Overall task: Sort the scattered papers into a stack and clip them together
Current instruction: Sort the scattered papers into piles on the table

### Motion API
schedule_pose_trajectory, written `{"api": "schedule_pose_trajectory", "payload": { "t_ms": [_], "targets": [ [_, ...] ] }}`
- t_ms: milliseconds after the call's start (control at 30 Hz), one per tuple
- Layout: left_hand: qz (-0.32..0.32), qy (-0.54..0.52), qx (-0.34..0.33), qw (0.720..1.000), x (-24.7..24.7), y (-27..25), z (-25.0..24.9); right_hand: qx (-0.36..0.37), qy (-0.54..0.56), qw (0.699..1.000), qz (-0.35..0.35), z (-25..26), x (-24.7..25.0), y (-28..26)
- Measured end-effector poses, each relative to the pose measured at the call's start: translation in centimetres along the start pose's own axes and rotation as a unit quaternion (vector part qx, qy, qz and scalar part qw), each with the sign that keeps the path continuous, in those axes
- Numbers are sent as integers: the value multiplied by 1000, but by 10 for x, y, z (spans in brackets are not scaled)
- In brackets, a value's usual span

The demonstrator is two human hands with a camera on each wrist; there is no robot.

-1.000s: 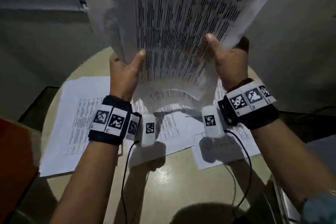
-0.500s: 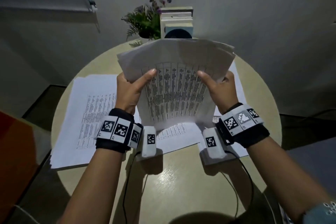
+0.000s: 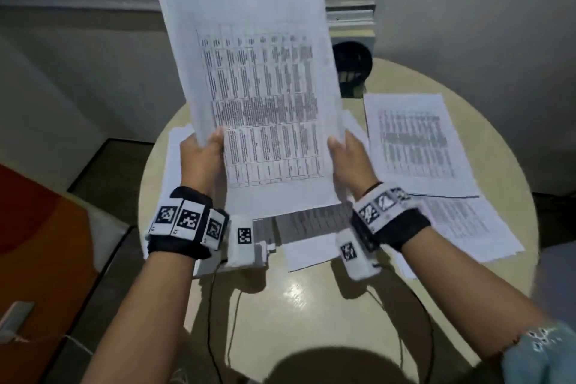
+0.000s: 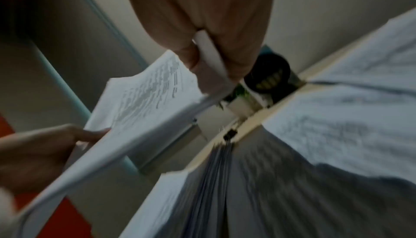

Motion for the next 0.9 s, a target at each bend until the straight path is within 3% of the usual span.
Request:
{"api": "schedule_pose_trajectory", "payload": {
  "t_ms": [100, 267, 333, 467, 533, 600, 733, 800, 900],
  "targets": [
    [-55, 24, 76, 995, 49, 31, 29, -43, -71, 993, 88, -19, -57, -21],
    [-62, 223, 154, 961, 106, 49, 75, -97, -155, 971, 156, -34, -115, -40],
    [-52, 276, 167, 945, 118, 47, 87, -97, -218, 959, 155, -41, -127, -43],
    [-56, 335, 191, 921, 133, 46, 104, -150, -238, 956, 81, -53, -123, -39],
    [-83, 347, 179, 917, 138, 46, 101, -185, -231, 954, 52, -57, -116, -36],
    [-129, 346, 116, 922, 139, 51, 82, -198, -230, 952, 37, -58, -111, -35],
    [-263, 194, 13, 945, 157, 82, 23, -216, -207, 954, 14, -56, -112, -41],
    [-317, 114, -4, 941, 170, 99, -4, -211, -210, 955, 4, -56, -112, -44],
    [-304, 151, -2, 941, 177, 109, -28, -208, -209, 955, -13, -54, -114, -49]
  ]
}}
Point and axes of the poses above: each hand's wrist, its own y-axis towards the middle knuckle, its own x-axis out of the back of the hand, z = x × y, the point moved 2 cm from there along y, towards the middle knuckle, and after that the axes turned 11 degrees about -y, right-handed, at the moved point
